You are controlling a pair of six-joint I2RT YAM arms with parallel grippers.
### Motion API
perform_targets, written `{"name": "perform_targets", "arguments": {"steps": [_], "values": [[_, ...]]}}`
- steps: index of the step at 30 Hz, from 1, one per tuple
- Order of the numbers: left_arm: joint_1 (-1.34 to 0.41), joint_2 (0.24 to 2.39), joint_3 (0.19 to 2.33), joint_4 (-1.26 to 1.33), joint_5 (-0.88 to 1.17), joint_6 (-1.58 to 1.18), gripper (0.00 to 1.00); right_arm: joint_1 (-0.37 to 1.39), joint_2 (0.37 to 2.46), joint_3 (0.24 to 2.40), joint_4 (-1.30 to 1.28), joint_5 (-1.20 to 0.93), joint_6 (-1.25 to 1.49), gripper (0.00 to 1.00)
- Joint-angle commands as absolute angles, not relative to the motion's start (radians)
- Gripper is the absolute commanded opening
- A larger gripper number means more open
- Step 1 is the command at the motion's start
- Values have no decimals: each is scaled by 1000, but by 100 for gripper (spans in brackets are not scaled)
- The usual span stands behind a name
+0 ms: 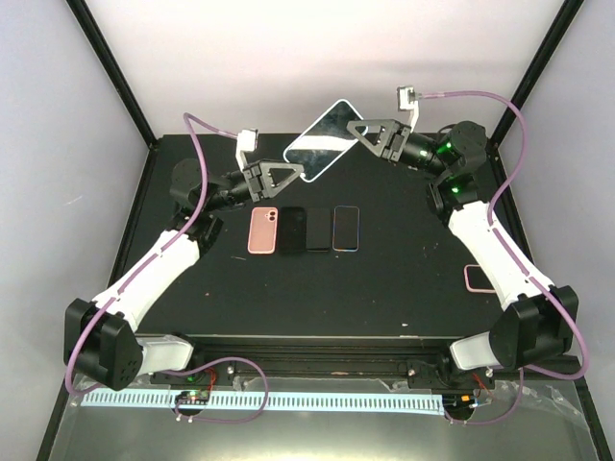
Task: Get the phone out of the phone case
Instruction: Pick up the phone at the center of the board.
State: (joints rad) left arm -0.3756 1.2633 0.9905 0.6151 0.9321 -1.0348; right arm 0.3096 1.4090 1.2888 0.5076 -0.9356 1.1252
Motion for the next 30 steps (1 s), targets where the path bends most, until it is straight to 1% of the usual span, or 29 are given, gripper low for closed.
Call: {"name": "perform_targets", "arguments": {"steps": [1, 2, 3, 4, 5, 7, 12, 18, 30], "values": [[-382, 1262, 1052, 559, 948, -908, 17, 305, 1392, 1278, 523, -952, 1134, 1], [-379, 1262, 1056, 539, 958, -888, 28, 299, 1388, 1273, 524, -955, 1135, 1], [-374, 1260, 1058, 518, 968, -868, 37, 290, 1385, 1267, 527, -956, 1138, 1], [-368, 1258, 1059, 507, 979, -849, 42, 281, 1380, 1261, 533, -959, 1143, 1], [-361, 1255, 1057, 498, 989, -832, 44, 272, 1376, 1255, 542, -962, 1150, 1], [-347, 1250, 1059, 461, 1007, -787, 46, 254, 1368, 1244, 558, -972, 1162, 1], [-337, 1240, 1061, 409, 1051, -696, 46, 234, 1348, 1218, 598, -1005, 1186, 1], [-337, 1248, 1077, 434, 1108, -683, 38, 229, 1331, 1196, 629, -1054, 1214, 1], [-339, 1249, 1085, 361, 1099, -621, 30, 212, 1284, 1163, 627, -1115, 1226, 1]]}}
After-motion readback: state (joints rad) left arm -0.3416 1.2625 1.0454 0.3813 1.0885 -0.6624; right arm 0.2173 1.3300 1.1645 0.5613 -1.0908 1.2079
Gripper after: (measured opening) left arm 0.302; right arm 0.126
